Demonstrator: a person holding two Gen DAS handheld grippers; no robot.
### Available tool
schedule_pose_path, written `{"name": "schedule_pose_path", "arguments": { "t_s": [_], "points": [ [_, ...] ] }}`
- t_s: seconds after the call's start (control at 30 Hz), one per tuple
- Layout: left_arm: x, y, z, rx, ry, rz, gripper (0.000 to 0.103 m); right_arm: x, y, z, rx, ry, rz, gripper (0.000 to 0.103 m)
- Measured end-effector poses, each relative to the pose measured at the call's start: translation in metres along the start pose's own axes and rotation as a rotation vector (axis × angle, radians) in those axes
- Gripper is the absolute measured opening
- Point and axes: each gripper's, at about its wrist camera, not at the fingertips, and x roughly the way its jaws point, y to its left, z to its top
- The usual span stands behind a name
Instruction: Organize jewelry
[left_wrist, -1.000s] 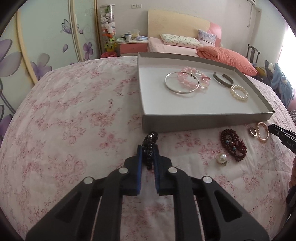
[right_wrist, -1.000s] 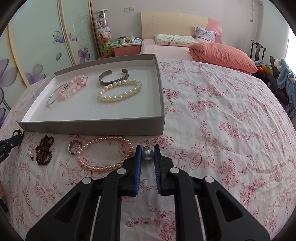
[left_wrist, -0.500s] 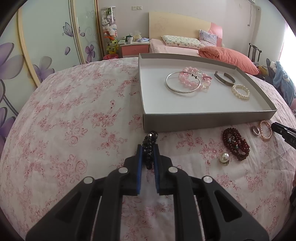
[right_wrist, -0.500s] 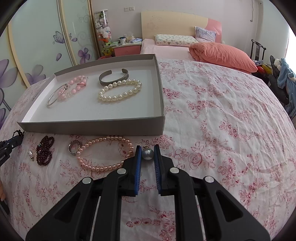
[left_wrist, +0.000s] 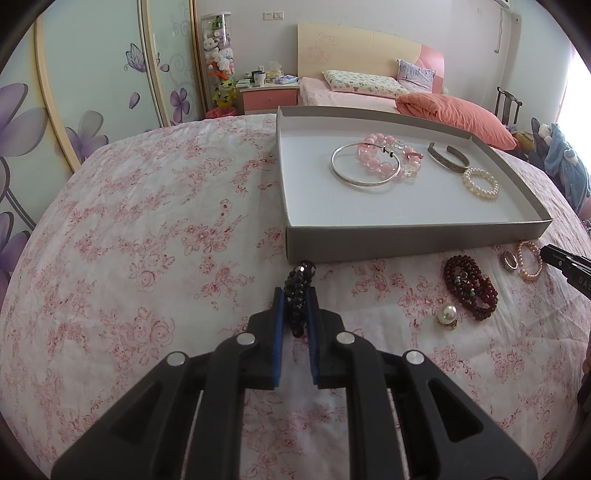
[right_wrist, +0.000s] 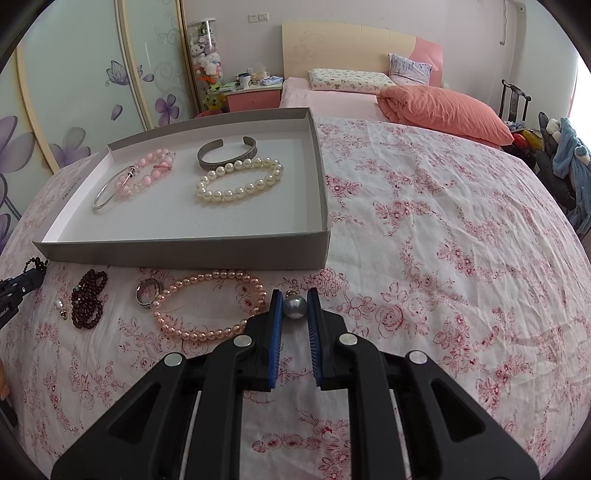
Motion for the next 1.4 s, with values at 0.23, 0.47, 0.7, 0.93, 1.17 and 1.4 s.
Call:
{"name": "schedule_pose_path", "arguments": {
  "t_s": [0.23, 0.47, 0.7, 0.93, 1.17, 1.4],
  "points": [
    [0.000, 0.000, 0.000, 0.000, 0.000, 0.000, 0.013, 0.000, 0.000, 0.000, 0.000, 0.000, 0.000, 0.014],
    [0.000, 0.000, 0.000, 0.001, 0.000, 0.001, 0.013, 0.000, 0.000, 0.000, 0.001, 0.000, 0.002, 0.014],
    [0.000, 0.000, 0.000, 0.002, 0.000, 0.002, 0.012, 0.001, -0.001, 0.001, 0.011, -0.001, 0.001, 0.014],
    [-0.018, 0.011, -0.003, -0.047, -0.054, -0.051, 0.012, -0.035, -0.006, 0.001, 0.062, -0.142, -0.002, 0.014],
    [-0.074, 0.004, 0.008, -0.051, -0.217, -0.102, 0.012, -0.096, 0.021, 0.010, 0.036, -0.338, 0.087, 0.014],
    [-0.121, -0.024, 0.016, -0.009, -0.347, -0.137, 0.012, -0.131, 0.045, 0.011, -0.001, -0.450, 0.167, 0.014]
  ]
}}
